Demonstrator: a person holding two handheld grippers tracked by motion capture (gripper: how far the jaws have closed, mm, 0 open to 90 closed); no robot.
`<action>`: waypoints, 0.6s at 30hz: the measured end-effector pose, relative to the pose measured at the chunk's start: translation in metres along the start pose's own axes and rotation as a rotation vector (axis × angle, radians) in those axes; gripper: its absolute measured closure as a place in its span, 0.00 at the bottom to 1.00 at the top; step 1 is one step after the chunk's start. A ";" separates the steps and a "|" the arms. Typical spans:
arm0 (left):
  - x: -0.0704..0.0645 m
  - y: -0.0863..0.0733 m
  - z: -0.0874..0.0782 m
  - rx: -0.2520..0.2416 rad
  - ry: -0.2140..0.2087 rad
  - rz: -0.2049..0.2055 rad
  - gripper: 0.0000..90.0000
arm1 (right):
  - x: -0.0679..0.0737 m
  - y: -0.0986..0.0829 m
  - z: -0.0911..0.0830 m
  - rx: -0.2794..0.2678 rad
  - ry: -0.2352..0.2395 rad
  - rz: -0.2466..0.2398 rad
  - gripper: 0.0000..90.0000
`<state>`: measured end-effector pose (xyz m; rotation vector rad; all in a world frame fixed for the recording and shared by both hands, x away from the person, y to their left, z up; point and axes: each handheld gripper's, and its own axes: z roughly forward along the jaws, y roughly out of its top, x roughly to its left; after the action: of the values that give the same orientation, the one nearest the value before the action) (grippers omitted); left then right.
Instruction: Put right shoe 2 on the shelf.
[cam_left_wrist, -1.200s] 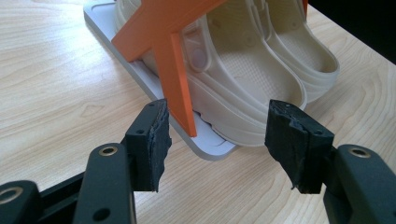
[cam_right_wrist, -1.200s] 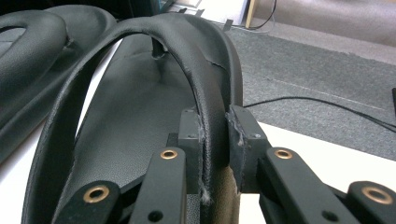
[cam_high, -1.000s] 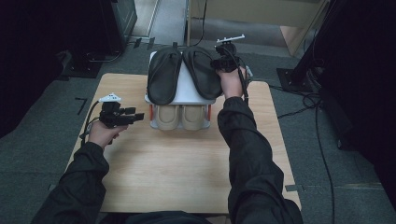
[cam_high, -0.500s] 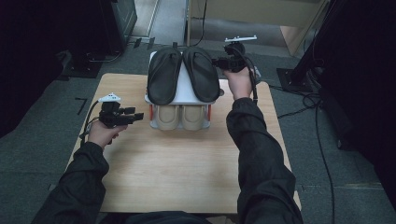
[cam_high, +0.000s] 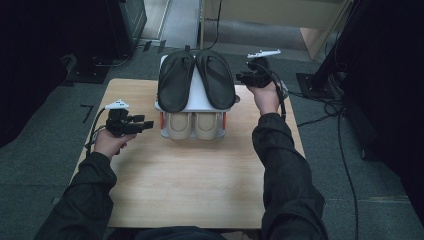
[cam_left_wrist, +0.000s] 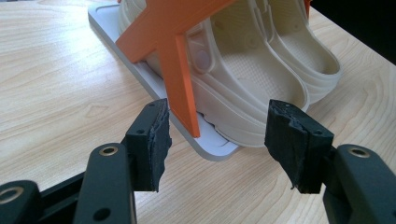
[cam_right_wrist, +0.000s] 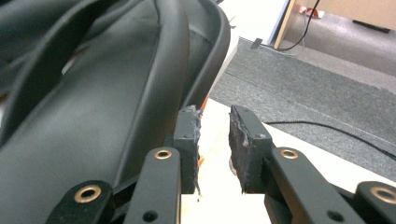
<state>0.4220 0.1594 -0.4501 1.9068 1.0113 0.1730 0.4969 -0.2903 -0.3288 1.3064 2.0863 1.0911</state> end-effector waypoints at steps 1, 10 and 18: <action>0.000 0.000 0.000 -0.002 0.000 0.001 0.45 | 0.000 -0.004 0.002 -0.002 0.001 0.000 0.81; 0.001 0.000 0.000 -0.003 0.004 -0.004 0.45 | 0.004 -0.016 0.010 0.006 0.018 0.009 0.80; -0.001 0.000 0.000 0.006 0.003 0.006 0.45 | 0.008 -0.020 0.007 0.024 0.052 0.011 0.80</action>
<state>0.4219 0.1587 -0.4501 1.9155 1.0088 0.1762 0.4878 -0.2846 -0.3487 1.3151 2.1383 1.1192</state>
